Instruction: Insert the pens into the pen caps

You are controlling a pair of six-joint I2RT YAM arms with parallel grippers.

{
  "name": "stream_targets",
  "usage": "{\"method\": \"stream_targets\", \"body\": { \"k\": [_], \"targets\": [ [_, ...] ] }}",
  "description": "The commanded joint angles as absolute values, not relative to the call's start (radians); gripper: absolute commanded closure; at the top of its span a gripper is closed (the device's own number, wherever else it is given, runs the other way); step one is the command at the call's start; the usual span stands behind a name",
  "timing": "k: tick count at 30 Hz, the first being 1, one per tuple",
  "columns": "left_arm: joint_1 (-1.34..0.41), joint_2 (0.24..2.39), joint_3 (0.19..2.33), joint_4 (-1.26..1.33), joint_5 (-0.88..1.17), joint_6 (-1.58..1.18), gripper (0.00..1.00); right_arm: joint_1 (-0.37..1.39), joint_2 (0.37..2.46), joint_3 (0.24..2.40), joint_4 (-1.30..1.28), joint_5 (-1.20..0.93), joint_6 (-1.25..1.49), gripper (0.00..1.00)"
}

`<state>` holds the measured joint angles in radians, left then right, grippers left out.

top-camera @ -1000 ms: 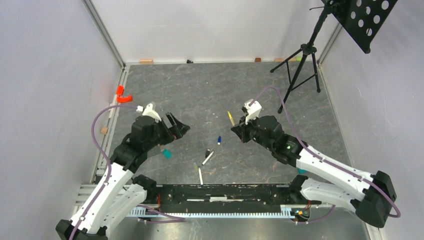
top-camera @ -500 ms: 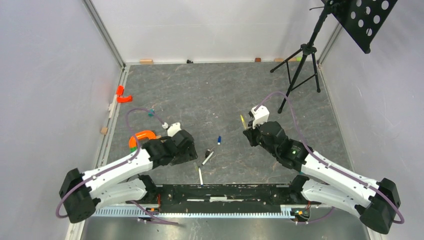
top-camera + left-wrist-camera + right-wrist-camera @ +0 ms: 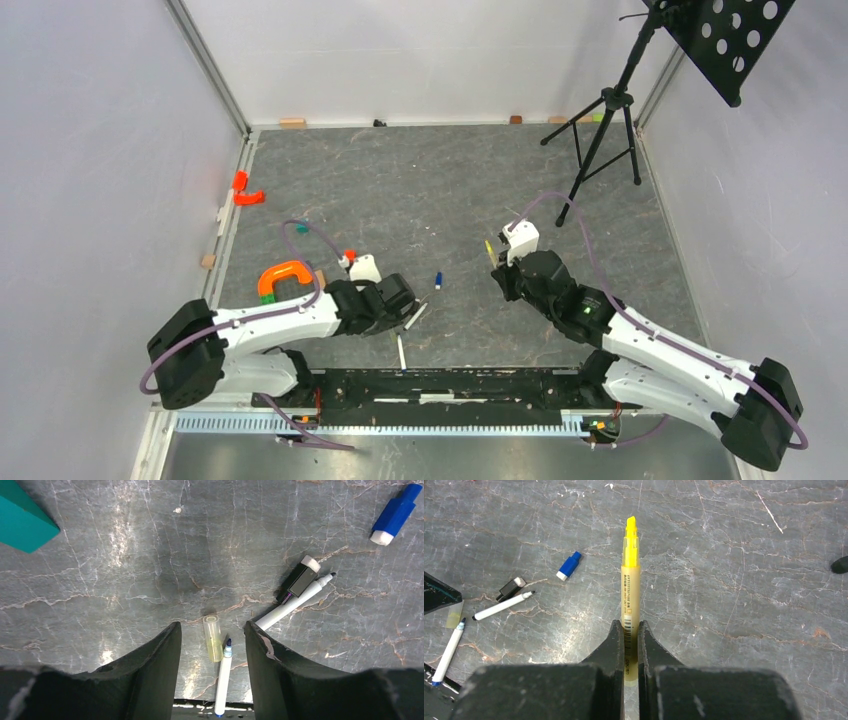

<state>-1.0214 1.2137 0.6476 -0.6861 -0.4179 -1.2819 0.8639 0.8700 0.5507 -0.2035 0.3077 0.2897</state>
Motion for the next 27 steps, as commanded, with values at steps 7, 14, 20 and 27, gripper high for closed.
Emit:
{"method": "stream_targets", "body": {
  "k": [7, 14, 20, 27],
  "targets": [
    [-1.077, 1.296, 0.638, -0.663, -0.485, -1.450, 0.50, 0.864, 0.842, 0.529, -0.160, 0.310, 0.269, 1.00],
    [-1.090, 1.325, 0.638, -0.661, -0.488, -1.460, 0.54, 0.863, 0.835, 0.511, -0.152, 0.304, 0.267, 1.00],
    [-1.103, 1.374, 0.663, -0.662, -0.492, -1.448, 0.59, 0.864, 0.834, 0.506, -0.149, 0.298, 0.266, 1.00],
    [-1.107, 1.417, 0.675, -0.662, -0.489, -1.442, 0.66, 0.864, 0.823, 0.506, -0.160, 0.296, 0.266, 1.00]
  ]
}}
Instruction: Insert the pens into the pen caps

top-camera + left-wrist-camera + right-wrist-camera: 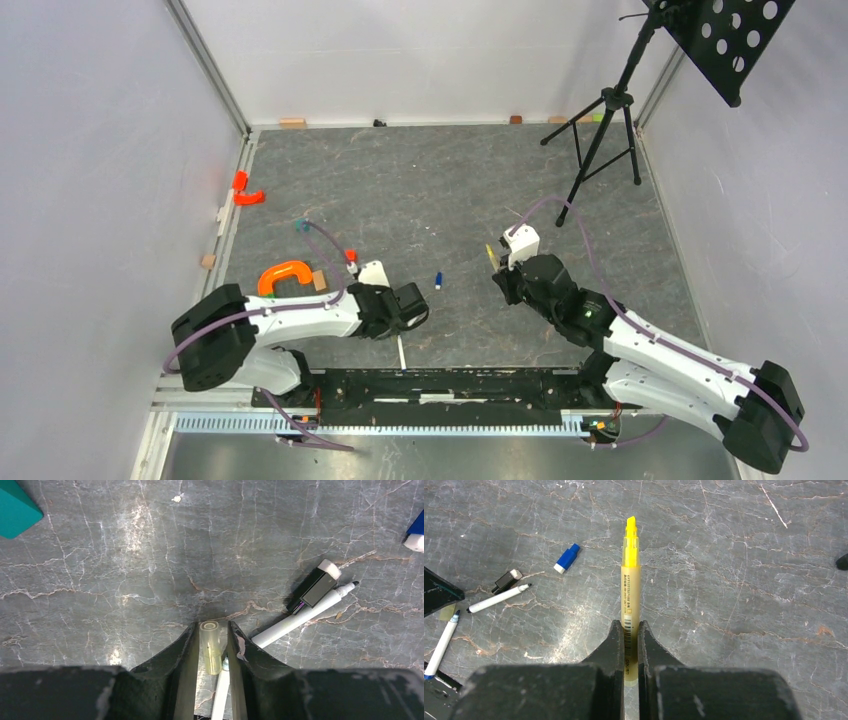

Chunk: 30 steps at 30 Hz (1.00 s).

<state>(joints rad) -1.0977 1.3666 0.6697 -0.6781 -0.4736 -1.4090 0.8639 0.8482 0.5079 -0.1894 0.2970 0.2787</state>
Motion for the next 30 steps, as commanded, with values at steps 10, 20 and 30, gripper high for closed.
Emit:
{"method": "stream_targets", "body": {
  "k": [10, 20, 30],
  "targets": [
    [-1.114, 1.443, 0.709, -0.644, -0.487, -1.391, 0.98, 0.864, 0.814, 0.500, -0.164, 0.295, 0.266, 1.00],
    [-1.113, 1.228, 0.673, -0.590, -0.591, -1.339, 0.98, 0.864, 0.820, 0.512, -0.152, 0.259, 0.274, 1.00],
    [-1.107, 1.037, 0.638, -0.449, -0.738, -1.268, 0.98, 0.865, 0.834, 0.505, -0.076, 0.071, 0.288, 1.00]
  ]
}}
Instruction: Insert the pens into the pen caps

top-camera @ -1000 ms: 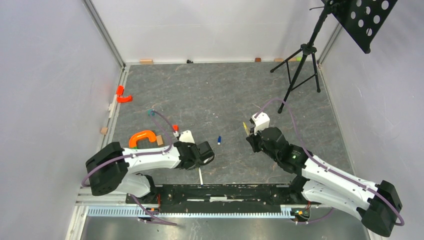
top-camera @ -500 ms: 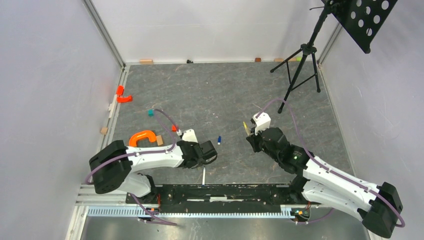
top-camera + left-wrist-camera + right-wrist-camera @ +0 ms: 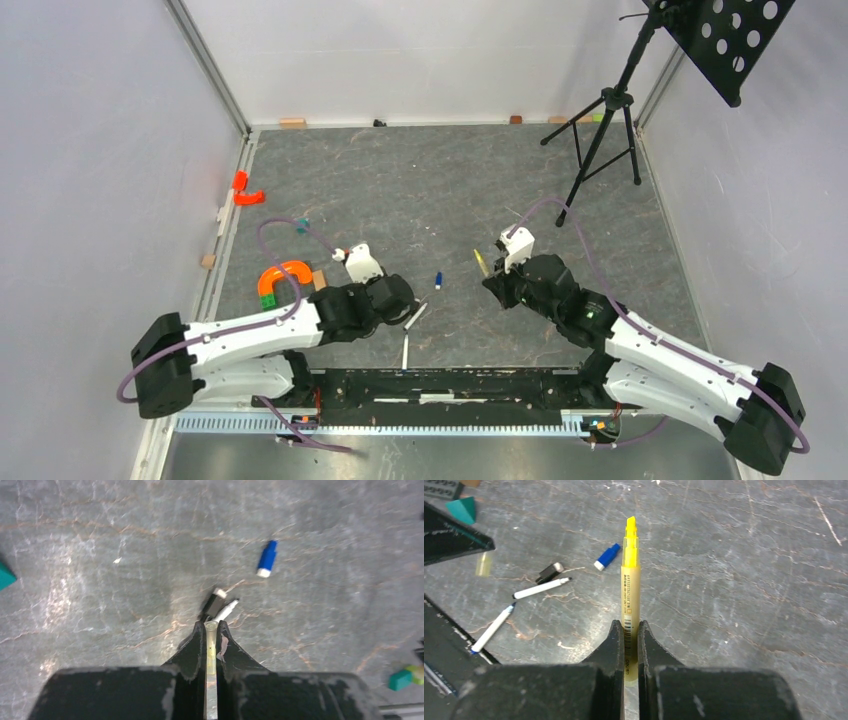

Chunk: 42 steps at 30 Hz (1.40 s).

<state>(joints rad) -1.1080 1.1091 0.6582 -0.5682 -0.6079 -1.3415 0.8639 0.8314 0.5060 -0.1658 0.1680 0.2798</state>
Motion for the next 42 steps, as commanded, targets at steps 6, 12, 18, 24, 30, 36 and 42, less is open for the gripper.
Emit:
{"method": "stream_targets", "body": {
  "k": [6, 12, 18, 24, 30, 36, 42],
  "targets": [
    [-1.047, 0.965, 0.607, -0.262, -0.734, -1.172, 0.98, 0.864, 0.833, 0.457, -0.008, -0.010, 0.379, 1.00],
    [-0.975, 0.944, 0.572, -0.083, -0.663, -1.080, 0.98, 0.866, 0.809, 0.384, 0.107, -0.103, 0.493, 1.00],
    [-0.877, 0.918, 0.505, 0.122, -0.474, -1.023, 0.98, 0.870, 0.825, 0.331, 0.234, -0.246, 0.583, 1.00],
    [-0.867, 0.882, 0.438, 0.250, -0.398, -1.016, 0.98, 0.883, 0.930, 0.321, 0.388, -0.358, 0.672, 1.00],
    [-0.867, 0.873, 0.397, 0.310, -0.370, -1.074, 0.98, 0.914, 1.032, 0.391, 0.456, -0.370, 0.681, 1.00],
    [-0.865, 0.865, 0.380, 0.327, -0.385, -1.122, 0.98, 0.929, 1.114, 0.428, 0.488, -0.374, 0.695, 1.00],
    [-0.865, 0.870, 0.370, 0.349, -0.380, -1.129, 0.98, 0.929, 1.151, 0.443, 0.499, -0.360, 0.696, 1.00]
  ]
}}
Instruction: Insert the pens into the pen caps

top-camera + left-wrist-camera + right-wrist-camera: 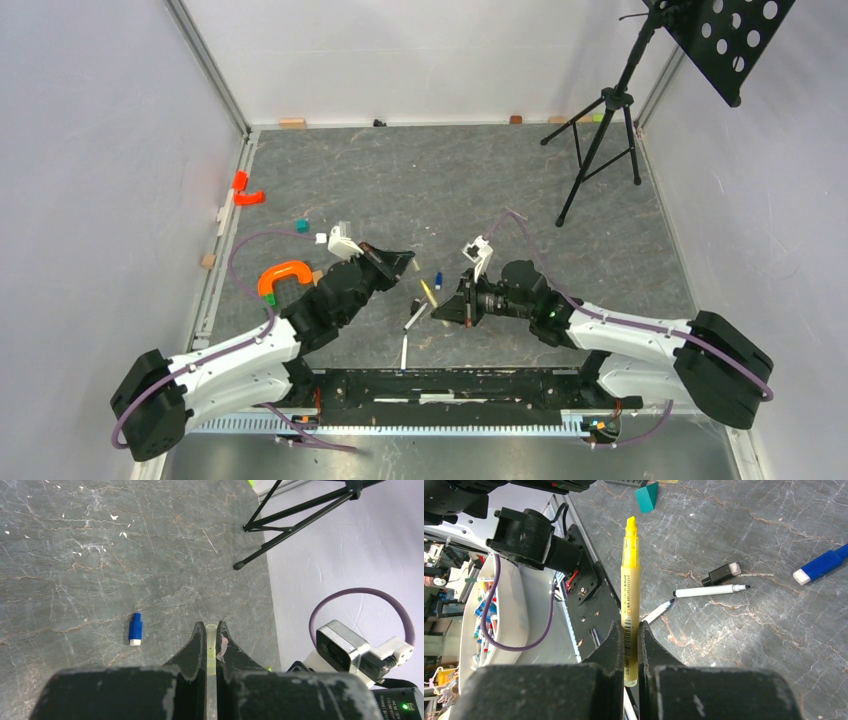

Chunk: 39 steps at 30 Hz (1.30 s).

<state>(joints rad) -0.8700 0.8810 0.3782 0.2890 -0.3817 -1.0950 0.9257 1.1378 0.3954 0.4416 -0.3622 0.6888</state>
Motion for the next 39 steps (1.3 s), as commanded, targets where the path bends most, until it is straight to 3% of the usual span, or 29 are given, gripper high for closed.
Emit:
{"method": "stream_targets", "body": {
  "k": [1, 39],
  "targets": [
    [-0.865, 0.871, 0.368, 0.350, -0.379, -1.131, 0.98, 0.930, 1.153, 0.447, 0.497, -0.354, 0.692, 1.00],
    [-0.864, 0.837, 0.383, 0.322, -0.425, -1.117, 0.98, 0.931, 1.198, 0.525, 0.361, -0.281, 0.627, 1.00]
  ]
}}
